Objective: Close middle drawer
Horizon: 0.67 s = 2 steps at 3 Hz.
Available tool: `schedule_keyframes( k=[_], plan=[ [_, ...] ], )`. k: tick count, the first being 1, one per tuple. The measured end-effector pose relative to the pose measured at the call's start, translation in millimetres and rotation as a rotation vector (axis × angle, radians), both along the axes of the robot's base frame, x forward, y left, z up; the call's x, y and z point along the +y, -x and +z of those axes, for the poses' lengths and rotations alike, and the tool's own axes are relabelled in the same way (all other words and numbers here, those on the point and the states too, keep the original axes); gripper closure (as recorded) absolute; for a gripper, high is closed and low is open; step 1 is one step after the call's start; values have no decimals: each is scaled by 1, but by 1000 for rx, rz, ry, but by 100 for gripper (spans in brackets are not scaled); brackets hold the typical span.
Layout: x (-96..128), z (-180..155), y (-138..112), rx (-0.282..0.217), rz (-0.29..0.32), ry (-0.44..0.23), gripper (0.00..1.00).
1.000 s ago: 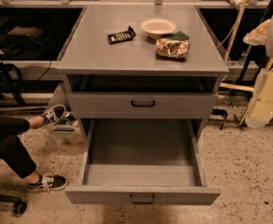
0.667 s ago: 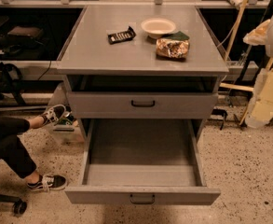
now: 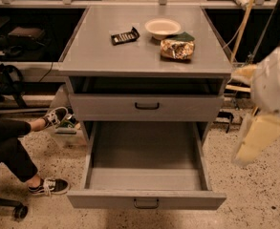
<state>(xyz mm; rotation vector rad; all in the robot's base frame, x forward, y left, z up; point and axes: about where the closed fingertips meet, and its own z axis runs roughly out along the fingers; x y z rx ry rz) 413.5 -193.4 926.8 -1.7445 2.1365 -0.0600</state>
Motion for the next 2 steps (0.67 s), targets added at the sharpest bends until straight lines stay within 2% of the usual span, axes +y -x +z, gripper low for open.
schedule_keyframes(
  k=[1, 2],
  plan=[
    [21, -68, 12, 13, -1, -38, 0],
    [38, -159, 17, 63, -23, -38, 0]
  ],
)
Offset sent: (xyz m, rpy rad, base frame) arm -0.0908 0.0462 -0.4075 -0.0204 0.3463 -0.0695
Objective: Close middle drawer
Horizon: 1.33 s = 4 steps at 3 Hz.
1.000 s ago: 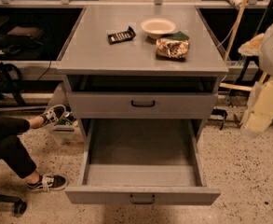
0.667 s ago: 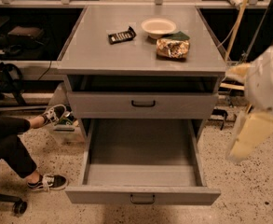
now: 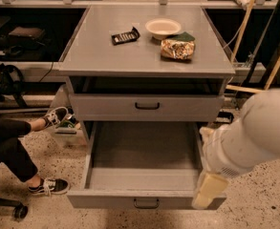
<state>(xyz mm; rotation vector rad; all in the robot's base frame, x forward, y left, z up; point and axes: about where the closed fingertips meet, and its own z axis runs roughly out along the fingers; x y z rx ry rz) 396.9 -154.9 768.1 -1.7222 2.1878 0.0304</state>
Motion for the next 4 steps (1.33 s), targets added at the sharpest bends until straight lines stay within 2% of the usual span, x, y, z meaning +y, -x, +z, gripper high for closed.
schedule_keyframes(
  k=[1, 2, 3, 4],
  plan=[
    [-21, -111, 29, 106, -49, 13, 0],
    [-69, -213, 95, 253, -104, 39, 0],
    [-112, -274, 156, 357, -139, 43, 0],
    [-112, -278, 158, 368, -140, 39, 0]
  ],
)
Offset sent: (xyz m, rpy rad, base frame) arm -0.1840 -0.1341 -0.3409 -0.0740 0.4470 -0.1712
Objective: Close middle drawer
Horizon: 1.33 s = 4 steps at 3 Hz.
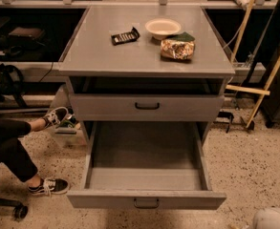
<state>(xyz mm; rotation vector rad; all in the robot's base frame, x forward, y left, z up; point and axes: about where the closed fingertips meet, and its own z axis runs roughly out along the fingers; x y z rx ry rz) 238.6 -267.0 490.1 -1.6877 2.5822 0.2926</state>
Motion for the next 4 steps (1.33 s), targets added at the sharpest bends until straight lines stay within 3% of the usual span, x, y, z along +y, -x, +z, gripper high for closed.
schedule_keyframes(
  k=[1, 2, 3, 4],
  plan=[
    [5, -10, 0, 23, 9, -3, 0],
    [52, -56, -2, 98, 105, -33, 0],
    [119, -99, -20, 175, 207, -73, 0],
    [157, -114, -54, 166, 219, -102, 0]
  ],
)
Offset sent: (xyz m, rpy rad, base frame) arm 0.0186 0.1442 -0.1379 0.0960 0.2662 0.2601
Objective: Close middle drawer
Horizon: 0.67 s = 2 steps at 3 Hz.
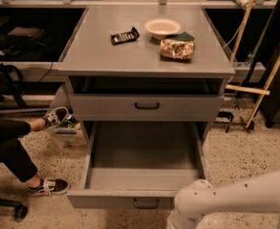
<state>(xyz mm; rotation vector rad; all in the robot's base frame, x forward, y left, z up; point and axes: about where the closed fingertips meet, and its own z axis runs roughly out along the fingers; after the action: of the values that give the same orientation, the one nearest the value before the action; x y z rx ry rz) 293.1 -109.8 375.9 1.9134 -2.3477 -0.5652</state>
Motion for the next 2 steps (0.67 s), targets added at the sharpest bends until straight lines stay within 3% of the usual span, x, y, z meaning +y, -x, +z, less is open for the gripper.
schedule_keyframes(
  k=[1, 2],
  plan=[
    [-7, 14, -50, -92, -135, -21, 0],
    [-38, 28, -97, -170, -311, -17, 0]
  ],
)
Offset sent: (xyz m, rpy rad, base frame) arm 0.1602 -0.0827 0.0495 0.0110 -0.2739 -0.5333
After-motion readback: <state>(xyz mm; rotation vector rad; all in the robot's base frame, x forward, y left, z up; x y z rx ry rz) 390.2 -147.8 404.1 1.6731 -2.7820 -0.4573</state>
